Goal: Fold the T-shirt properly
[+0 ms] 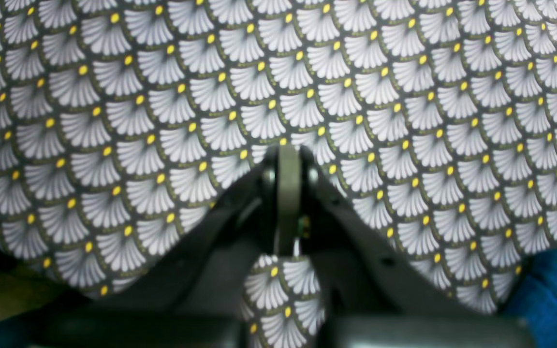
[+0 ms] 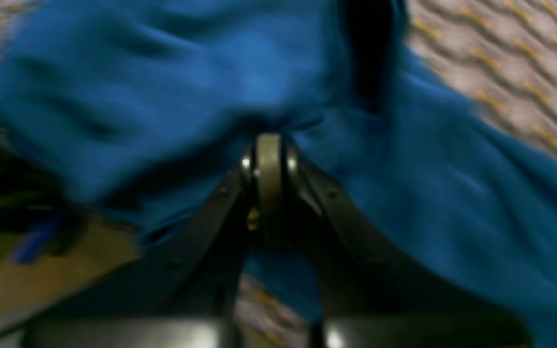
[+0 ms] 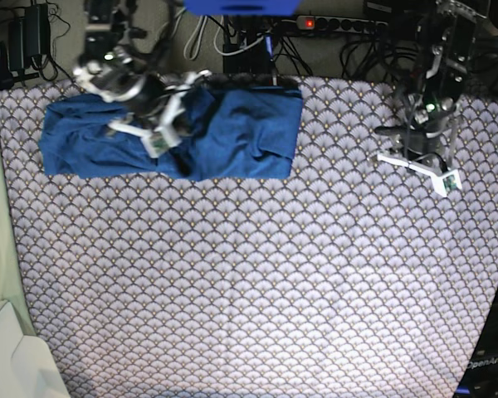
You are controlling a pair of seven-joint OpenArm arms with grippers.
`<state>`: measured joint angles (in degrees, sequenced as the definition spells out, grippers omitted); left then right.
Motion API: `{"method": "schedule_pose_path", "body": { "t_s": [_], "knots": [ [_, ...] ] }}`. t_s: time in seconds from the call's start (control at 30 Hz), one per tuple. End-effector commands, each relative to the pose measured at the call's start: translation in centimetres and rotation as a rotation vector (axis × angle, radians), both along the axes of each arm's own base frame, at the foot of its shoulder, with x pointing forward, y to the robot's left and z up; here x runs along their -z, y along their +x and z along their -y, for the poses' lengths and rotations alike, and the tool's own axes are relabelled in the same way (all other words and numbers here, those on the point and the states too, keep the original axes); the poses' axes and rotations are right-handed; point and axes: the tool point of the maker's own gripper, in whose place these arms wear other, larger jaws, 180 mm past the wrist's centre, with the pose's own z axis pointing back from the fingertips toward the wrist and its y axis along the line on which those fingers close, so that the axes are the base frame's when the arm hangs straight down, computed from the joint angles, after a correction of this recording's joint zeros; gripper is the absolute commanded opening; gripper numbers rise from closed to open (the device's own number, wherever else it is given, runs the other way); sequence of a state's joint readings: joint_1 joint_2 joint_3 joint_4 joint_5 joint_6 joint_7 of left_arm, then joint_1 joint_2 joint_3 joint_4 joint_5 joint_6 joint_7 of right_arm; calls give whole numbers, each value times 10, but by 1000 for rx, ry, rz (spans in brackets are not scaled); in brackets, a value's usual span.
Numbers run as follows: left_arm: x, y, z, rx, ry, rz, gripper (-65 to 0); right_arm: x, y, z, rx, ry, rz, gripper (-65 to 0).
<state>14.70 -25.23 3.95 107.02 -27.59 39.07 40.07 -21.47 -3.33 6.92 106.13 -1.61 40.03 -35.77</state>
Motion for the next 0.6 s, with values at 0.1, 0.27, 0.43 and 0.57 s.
{"method": "schedule_pose_path", "body": {
  "t_s": [0.1,0.27,0.43,0.57],
  "knots": [
    [-13,8,-5,-12,12,44,-641,-10,9,44,125,-34,43,-650],
    [-11,6,-4,-11,10,35,-641,-34,13,80,238,-79,112,-650],
    [-10,5,-3,-9,10,33,-641,-50,18,82,262,-80,159,-650],
    [-5,1,-3,-12,-9,-11,-641,-58,27,118,358,-122,187,-648]
  ]
}}
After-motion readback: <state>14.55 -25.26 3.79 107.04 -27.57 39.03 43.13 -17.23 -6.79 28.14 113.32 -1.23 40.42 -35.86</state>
